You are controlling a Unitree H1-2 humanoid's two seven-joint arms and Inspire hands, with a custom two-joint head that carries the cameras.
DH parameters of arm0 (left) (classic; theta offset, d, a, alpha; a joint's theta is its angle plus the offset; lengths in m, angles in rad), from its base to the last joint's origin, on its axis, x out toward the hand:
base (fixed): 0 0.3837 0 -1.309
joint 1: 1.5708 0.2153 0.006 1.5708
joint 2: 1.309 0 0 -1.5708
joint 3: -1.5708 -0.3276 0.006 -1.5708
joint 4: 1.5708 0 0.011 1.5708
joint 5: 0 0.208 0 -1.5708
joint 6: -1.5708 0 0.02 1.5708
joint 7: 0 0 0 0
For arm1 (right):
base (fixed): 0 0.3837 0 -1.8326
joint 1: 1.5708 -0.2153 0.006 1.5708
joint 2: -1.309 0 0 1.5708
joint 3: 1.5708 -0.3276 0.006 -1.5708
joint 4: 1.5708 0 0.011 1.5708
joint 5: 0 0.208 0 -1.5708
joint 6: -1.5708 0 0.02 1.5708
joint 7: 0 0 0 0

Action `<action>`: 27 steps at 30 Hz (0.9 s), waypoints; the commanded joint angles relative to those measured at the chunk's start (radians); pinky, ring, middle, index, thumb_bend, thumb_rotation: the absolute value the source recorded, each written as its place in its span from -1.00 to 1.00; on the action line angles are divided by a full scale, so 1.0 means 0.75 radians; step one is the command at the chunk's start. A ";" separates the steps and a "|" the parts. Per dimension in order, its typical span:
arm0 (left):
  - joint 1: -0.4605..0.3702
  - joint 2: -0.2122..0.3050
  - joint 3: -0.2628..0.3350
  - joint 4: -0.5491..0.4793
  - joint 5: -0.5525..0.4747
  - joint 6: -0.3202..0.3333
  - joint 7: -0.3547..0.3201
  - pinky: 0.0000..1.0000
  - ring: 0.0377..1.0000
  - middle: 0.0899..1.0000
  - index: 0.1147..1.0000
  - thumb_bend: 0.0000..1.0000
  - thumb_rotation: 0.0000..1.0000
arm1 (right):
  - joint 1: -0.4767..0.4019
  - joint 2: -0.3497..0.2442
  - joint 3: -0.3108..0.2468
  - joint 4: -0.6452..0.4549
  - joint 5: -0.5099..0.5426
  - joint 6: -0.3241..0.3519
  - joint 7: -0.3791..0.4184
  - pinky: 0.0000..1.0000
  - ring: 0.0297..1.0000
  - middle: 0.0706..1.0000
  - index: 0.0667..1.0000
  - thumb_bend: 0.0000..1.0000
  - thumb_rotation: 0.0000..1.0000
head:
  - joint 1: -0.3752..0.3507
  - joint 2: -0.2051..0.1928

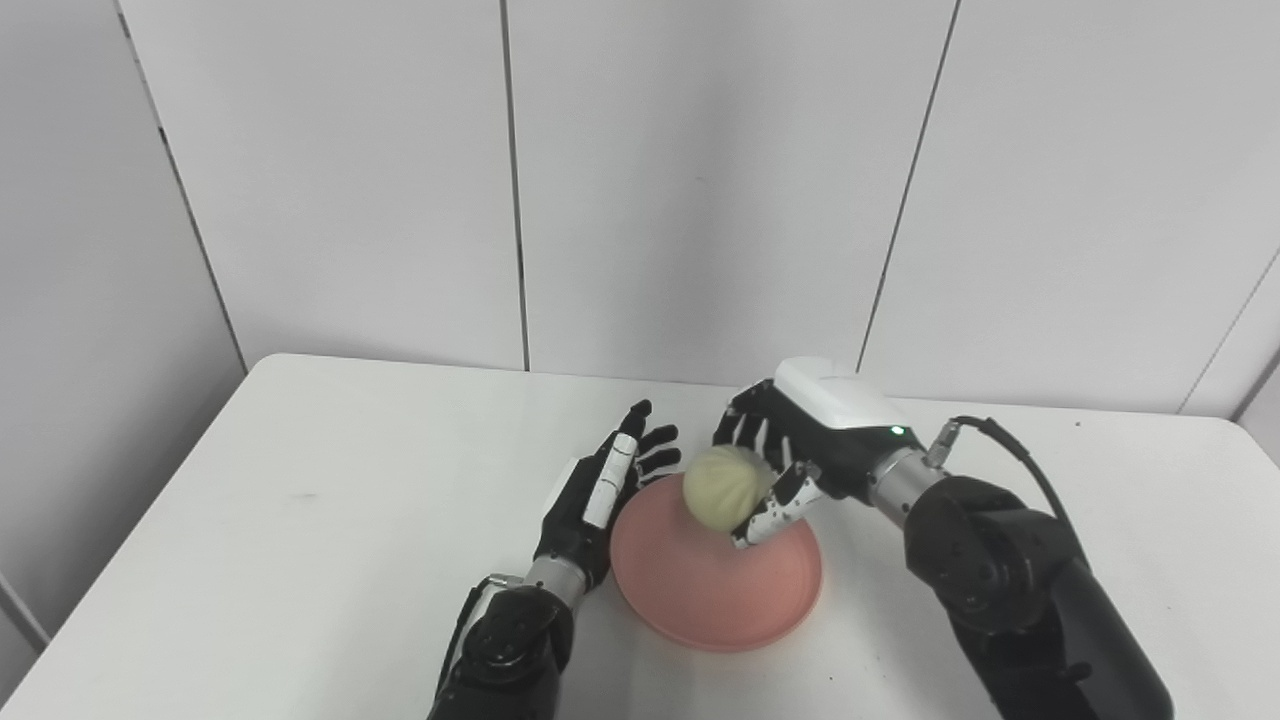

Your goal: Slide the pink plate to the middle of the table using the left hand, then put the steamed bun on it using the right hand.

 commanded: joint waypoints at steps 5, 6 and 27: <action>0.007 0.000 -0.007 0.057 0.021 0.022 0.015 0.54 0.65 0.69 0.85 0.58 0.85 | -0.050 0.045 0.038 0.040 0.014 -0.059 -0.055 -0.26 -0.17 0.01 -0.12 0.03 -1.00 | 0.000 0.007; 0.007 0.000 -0.007 0.056 0.021 0.020 0.014 0.54 0.65 0.70 0.86 0.58 0.85 | -0.045 0.048 0.049 0.052 0.010 -0.071 -0.063 -0.24 -0.16 0.02 -0.15 0.03 -1.00 | -0.001 0.008; 0.043 0.024 -0.005 -0.001 0.007 0.068 -0.005 0.59 0.67 0.75 0.85 0.63 0.85 | -0.037 0.016 0.190 0.233 -0.156 -0.181 -0.137 -0.34 -0.21 -0.03 -0.06 0.03 -1.00 | -0.050 0.035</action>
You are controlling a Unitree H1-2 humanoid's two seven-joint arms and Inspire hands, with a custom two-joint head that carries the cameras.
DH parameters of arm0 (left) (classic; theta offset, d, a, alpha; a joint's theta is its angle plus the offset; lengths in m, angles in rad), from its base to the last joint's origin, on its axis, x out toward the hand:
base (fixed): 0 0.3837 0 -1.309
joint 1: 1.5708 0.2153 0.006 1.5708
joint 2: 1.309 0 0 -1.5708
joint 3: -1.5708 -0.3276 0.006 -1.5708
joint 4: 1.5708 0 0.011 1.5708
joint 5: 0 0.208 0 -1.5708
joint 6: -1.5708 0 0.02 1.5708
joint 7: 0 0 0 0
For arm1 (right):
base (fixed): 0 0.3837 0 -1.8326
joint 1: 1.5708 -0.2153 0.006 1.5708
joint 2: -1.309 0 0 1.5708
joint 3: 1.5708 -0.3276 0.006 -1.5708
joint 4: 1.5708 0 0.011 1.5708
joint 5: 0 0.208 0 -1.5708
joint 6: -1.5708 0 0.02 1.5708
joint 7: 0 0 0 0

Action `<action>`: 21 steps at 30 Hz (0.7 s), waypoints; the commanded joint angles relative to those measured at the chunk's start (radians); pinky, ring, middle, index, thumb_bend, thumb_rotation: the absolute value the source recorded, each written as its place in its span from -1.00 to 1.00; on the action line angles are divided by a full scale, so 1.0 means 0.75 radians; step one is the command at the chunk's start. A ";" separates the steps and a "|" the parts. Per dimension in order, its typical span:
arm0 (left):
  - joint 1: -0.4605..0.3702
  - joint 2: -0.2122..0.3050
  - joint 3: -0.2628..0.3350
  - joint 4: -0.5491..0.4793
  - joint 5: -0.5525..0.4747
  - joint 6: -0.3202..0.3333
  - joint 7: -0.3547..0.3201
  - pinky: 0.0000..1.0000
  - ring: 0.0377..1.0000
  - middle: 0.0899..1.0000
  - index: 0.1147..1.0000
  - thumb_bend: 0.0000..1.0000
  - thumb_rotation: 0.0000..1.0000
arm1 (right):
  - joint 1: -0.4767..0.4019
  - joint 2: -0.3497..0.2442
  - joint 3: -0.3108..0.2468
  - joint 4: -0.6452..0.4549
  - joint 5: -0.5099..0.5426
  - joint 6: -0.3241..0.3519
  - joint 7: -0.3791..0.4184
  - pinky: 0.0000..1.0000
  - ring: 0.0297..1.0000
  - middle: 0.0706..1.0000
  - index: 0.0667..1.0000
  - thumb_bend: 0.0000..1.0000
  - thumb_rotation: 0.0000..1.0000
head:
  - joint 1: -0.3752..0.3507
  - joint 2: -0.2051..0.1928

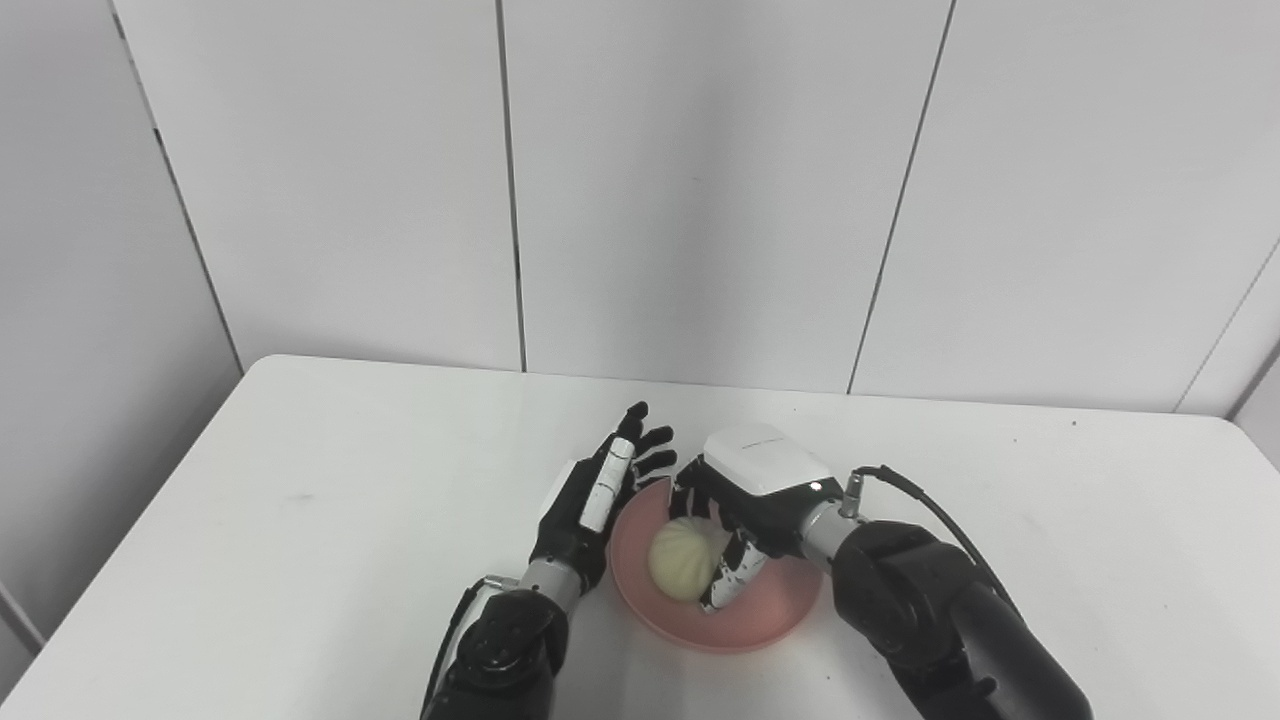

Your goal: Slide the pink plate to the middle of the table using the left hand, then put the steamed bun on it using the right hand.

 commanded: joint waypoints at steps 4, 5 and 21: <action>0.028 0.002 0.012 0.022 -0.018 0.078 -0.003 0.63 0.68 0.75 0.86 0.63 0.84 | -0.049 -0.019 0.002 -0.020 -0.041 -0.032 -0.010 -0.30 -0.18 0.05 -0.13 0.03 -1.00 | 0.001 0.003; 0.028 0.002 0.012 0.022 -0.017 0.078 -0.003 0.64 0.68 0.76 0.86 0.63 0.83 | -0.049 -0.021 0.002 -0.022 -0.047 -0.027 -0.002 -0.21 -0.08 0.16 -0.12 0.03 -0.90 | -0.002 0.003; 0.048 0.004 0.020 -0.031 -0.024 0.103 0.006 0.59 0.65 0.73 0.83 0.62 0.82 | -0.036 -0.071 -0.108 -0.110 0.004 0.011 0.071 0.35 0.56 0.59 0.46 1.00 -0.20 | -0.019 0.011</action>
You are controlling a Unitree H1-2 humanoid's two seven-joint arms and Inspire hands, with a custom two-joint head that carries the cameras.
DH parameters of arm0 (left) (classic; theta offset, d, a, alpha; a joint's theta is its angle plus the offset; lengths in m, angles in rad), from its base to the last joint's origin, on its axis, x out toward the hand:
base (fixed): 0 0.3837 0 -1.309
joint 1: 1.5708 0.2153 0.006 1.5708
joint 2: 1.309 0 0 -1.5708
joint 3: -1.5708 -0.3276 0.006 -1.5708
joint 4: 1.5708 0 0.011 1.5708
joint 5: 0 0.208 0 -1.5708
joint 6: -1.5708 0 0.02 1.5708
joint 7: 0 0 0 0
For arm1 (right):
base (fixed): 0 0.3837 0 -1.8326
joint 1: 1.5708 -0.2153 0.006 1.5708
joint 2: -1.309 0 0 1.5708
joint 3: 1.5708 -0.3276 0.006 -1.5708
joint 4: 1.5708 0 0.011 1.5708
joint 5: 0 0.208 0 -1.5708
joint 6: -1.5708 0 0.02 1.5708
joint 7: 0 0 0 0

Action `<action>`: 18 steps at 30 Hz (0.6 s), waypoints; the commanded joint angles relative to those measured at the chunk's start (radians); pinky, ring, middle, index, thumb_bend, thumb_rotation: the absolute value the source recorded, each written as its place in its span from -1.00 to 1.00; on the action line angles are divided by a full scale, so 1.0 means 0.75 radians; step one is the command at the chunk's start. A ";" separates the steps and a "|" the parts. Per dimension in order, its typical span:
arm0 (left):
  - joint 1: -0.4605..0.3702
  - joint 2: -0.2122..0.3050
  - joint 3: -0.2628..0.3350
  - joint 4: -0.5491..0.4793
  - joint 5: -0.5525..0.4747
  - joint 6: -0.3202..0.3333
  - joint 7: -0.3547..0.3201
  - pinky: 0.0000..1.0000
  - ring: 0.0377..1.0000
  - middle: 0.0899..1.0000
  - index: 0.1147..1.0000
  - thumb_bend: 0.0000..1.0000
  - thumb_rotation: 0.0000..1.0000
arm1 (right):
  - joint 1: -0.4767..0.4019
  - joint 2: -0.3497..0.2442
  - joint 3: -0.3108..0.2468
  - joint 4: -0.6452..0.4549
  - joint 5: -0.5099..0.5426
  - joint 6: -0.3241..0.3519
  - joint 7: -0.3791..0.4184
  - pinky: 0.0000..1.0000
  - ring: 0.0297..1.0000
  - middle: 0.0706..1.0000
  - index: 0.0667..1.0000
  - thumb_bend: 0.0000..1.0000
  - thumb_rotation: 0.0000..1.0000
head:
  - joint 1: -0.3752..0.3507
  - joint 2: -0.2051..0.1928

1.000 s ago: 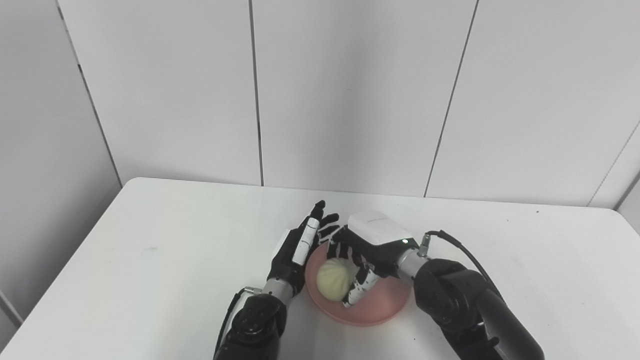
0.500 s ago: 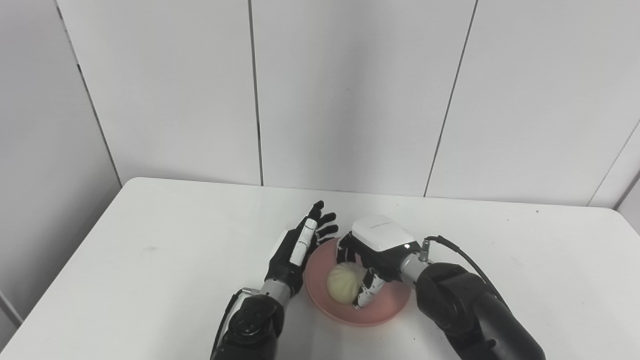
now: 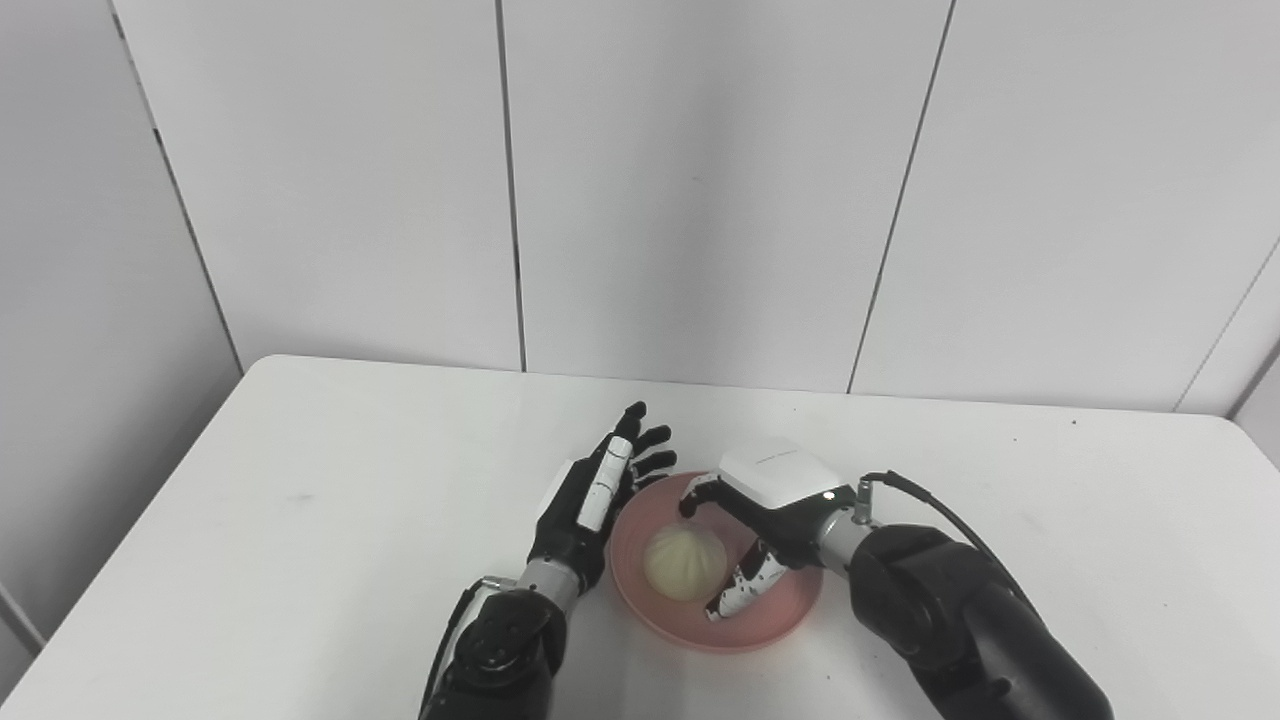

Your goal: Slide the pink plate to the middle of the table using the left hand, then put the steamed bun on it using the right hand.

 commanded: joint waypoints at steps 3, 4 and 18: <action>0.027 0.006 0.017 0.020 -0.010 0.049 0.010 0.57 0.66 0.72 0.83 0.60 0.81 | -0.011 -0.015 -0.156 -0.085 0.110 -0.003 -0.102 0.37 0.59 0.61 0.49 1.00 -0.05 | -0.002 0.001; 0.028 0.005 0.019 0.017 -0.008 0.043 0.013 0.57 0.67 0.72 0.83 0.59 0.81 | -0.001 -0.018 -0.186 -0.090 0.137 -0.013 -0.124 0.37 0.59 0.61 0.49 1.00 -0.04 | -0.003 0.002; 0.048 -0.040 0.067 0.016 0.050 -0.201 0.169 0.48 0.60 0.62 0.81 0.49 0.65 | 0.276 0.262 -0.689 0.273 0.745 -0.653 -0.993 -0.01 0.14 0.24 0.25 0.52 0.63 | -0.009 0.001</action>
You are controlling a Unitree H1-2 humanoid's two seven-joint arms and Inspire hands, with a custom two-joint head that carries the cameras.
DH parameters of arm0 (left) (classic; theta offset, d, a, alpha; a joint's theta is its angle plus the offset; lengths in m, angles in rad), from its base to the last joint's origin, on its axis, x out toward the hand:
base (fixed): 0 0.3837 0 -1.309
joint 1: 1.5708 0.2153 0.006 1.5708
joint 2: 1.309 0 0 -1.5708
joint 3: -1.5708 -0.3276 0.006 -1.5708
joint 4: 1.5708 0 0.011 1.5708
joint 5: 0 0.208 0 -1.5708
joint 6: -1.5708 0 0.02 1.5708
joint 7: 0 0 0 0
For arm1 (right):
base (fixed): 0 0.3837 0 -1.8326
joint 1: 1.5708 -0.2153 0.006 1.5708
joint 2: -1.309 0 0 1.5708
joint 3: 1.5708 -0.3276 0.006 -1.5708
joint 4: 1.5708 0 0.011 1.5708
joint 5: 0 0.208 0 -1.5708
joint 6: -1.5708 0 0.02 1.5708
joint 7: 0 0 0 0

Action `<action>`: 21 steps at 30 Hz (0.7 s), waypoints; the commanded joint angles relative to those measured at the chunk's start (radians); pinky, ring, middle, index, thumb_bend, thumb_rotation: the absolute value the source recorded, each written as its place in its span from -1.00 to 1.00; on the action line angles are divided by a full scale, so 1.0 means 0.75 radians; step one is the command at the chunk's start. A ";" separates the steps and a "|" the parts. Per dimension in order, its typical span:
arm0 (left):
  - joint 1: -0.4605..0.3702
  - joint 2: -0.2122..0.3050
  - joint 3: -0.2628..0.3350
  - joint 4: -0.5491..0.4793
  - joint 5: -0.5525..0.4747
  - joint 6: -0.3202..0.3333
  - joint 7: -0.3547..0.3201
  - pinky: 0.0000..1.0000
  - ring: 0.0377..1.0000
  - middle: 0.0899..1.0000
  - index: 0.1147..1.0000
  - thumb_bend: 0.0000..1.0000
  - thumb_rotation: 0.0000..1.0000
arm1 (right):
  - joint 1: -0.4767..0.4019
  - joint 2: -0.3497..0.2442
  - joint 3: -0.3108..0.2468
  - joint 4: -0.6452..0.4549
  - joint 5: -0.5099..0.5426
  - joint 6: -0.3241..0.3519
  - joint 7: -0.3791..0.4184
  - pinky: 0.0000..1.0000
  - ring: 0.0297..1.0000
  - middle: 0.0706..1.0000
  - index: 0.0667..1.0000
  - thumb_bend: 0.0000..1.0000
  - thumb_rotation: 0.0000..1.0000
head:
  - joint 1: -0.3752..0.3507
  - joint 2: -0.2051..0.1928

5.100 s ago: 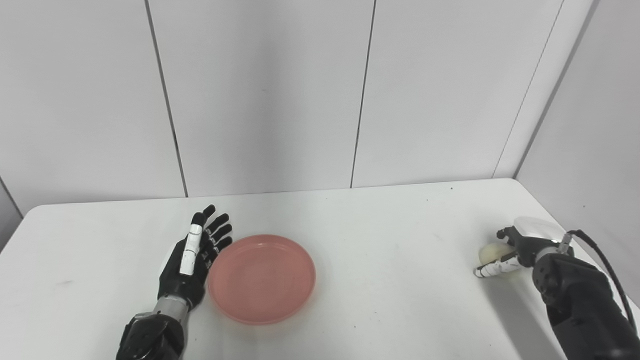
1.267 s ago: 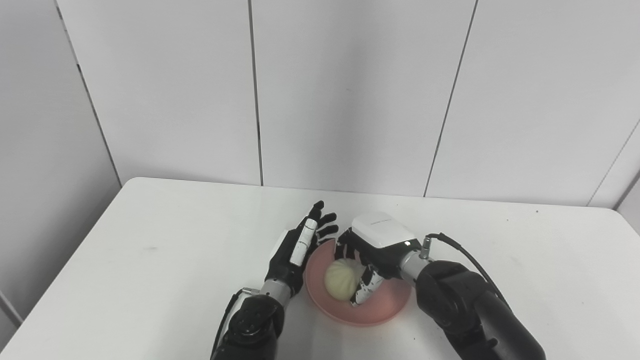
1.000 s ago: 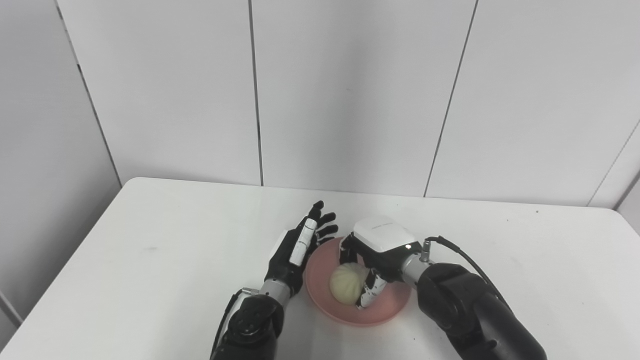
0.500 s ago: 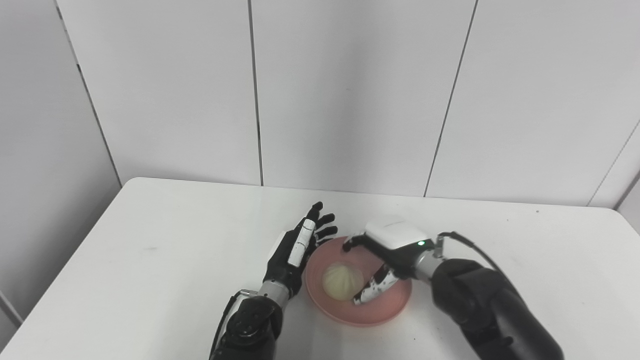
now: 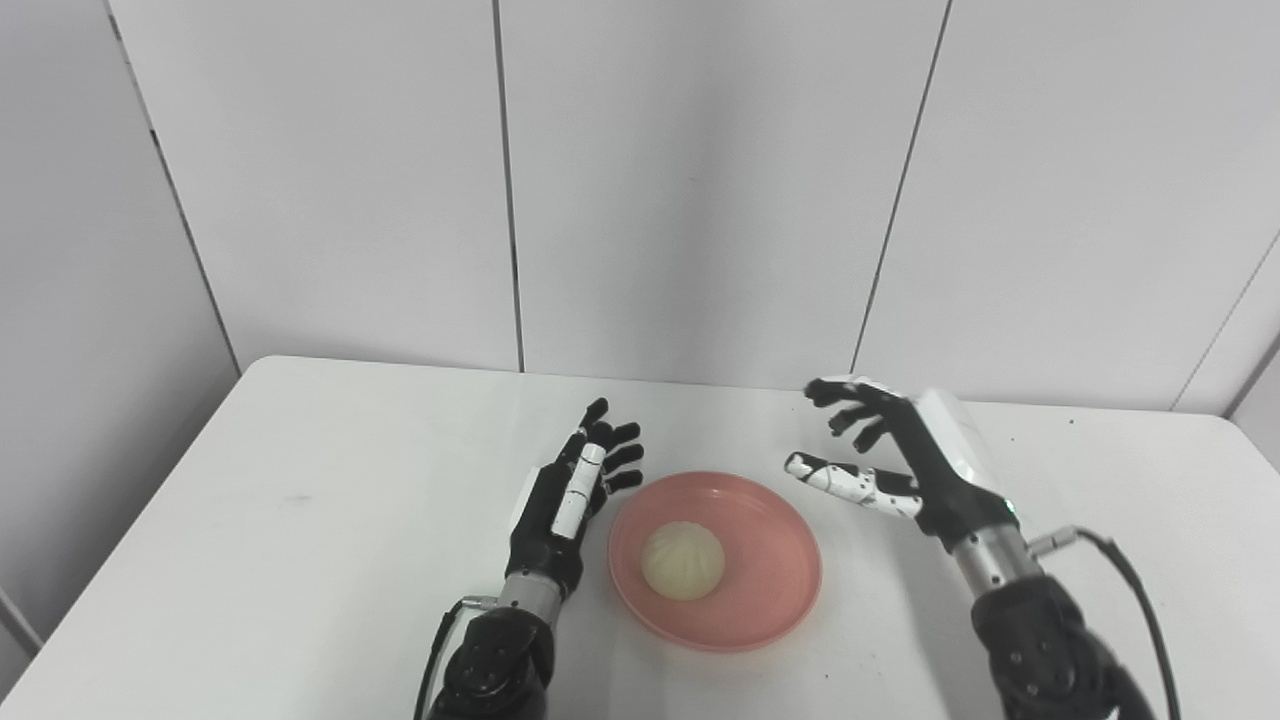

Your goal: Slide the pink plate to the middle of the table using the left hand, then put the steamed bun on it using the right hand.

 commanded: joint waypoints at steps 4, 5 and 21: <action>0.017 0.002 0.007 -0.019 0.051 -0.051 0.081 0.59 0.61 0.58 0.80 0.40 0.72 | -0.013 0.113 -0.114 0.193 0.259 -0.222 -0.161 0.18 0.32 0.46 0.48 0.32 0.92 | -0.001 0.000; 0.020 0.002 0.009 -0.022 0.053 -0.056 0.089 0.61 0.61 0.58 0.79 0.39 0.73 | -0.015 0.121 -0.124 0.225 0.302 -0.237 -0.159 0.22 0.36 0.50 0.51 0.29 0.92 | -0.001 0.000; 0.112 0.016 0.013 -0.155 0.080 -0.016 0.168 0.91 0.79 0.76 0.82 0.50 0.99 | 0.007 0.241 -0.160 0.411 0.648 -0.213 -0.078 0.50 0.59 0.69 0.66 0.52 0.95 | -0.115 0.002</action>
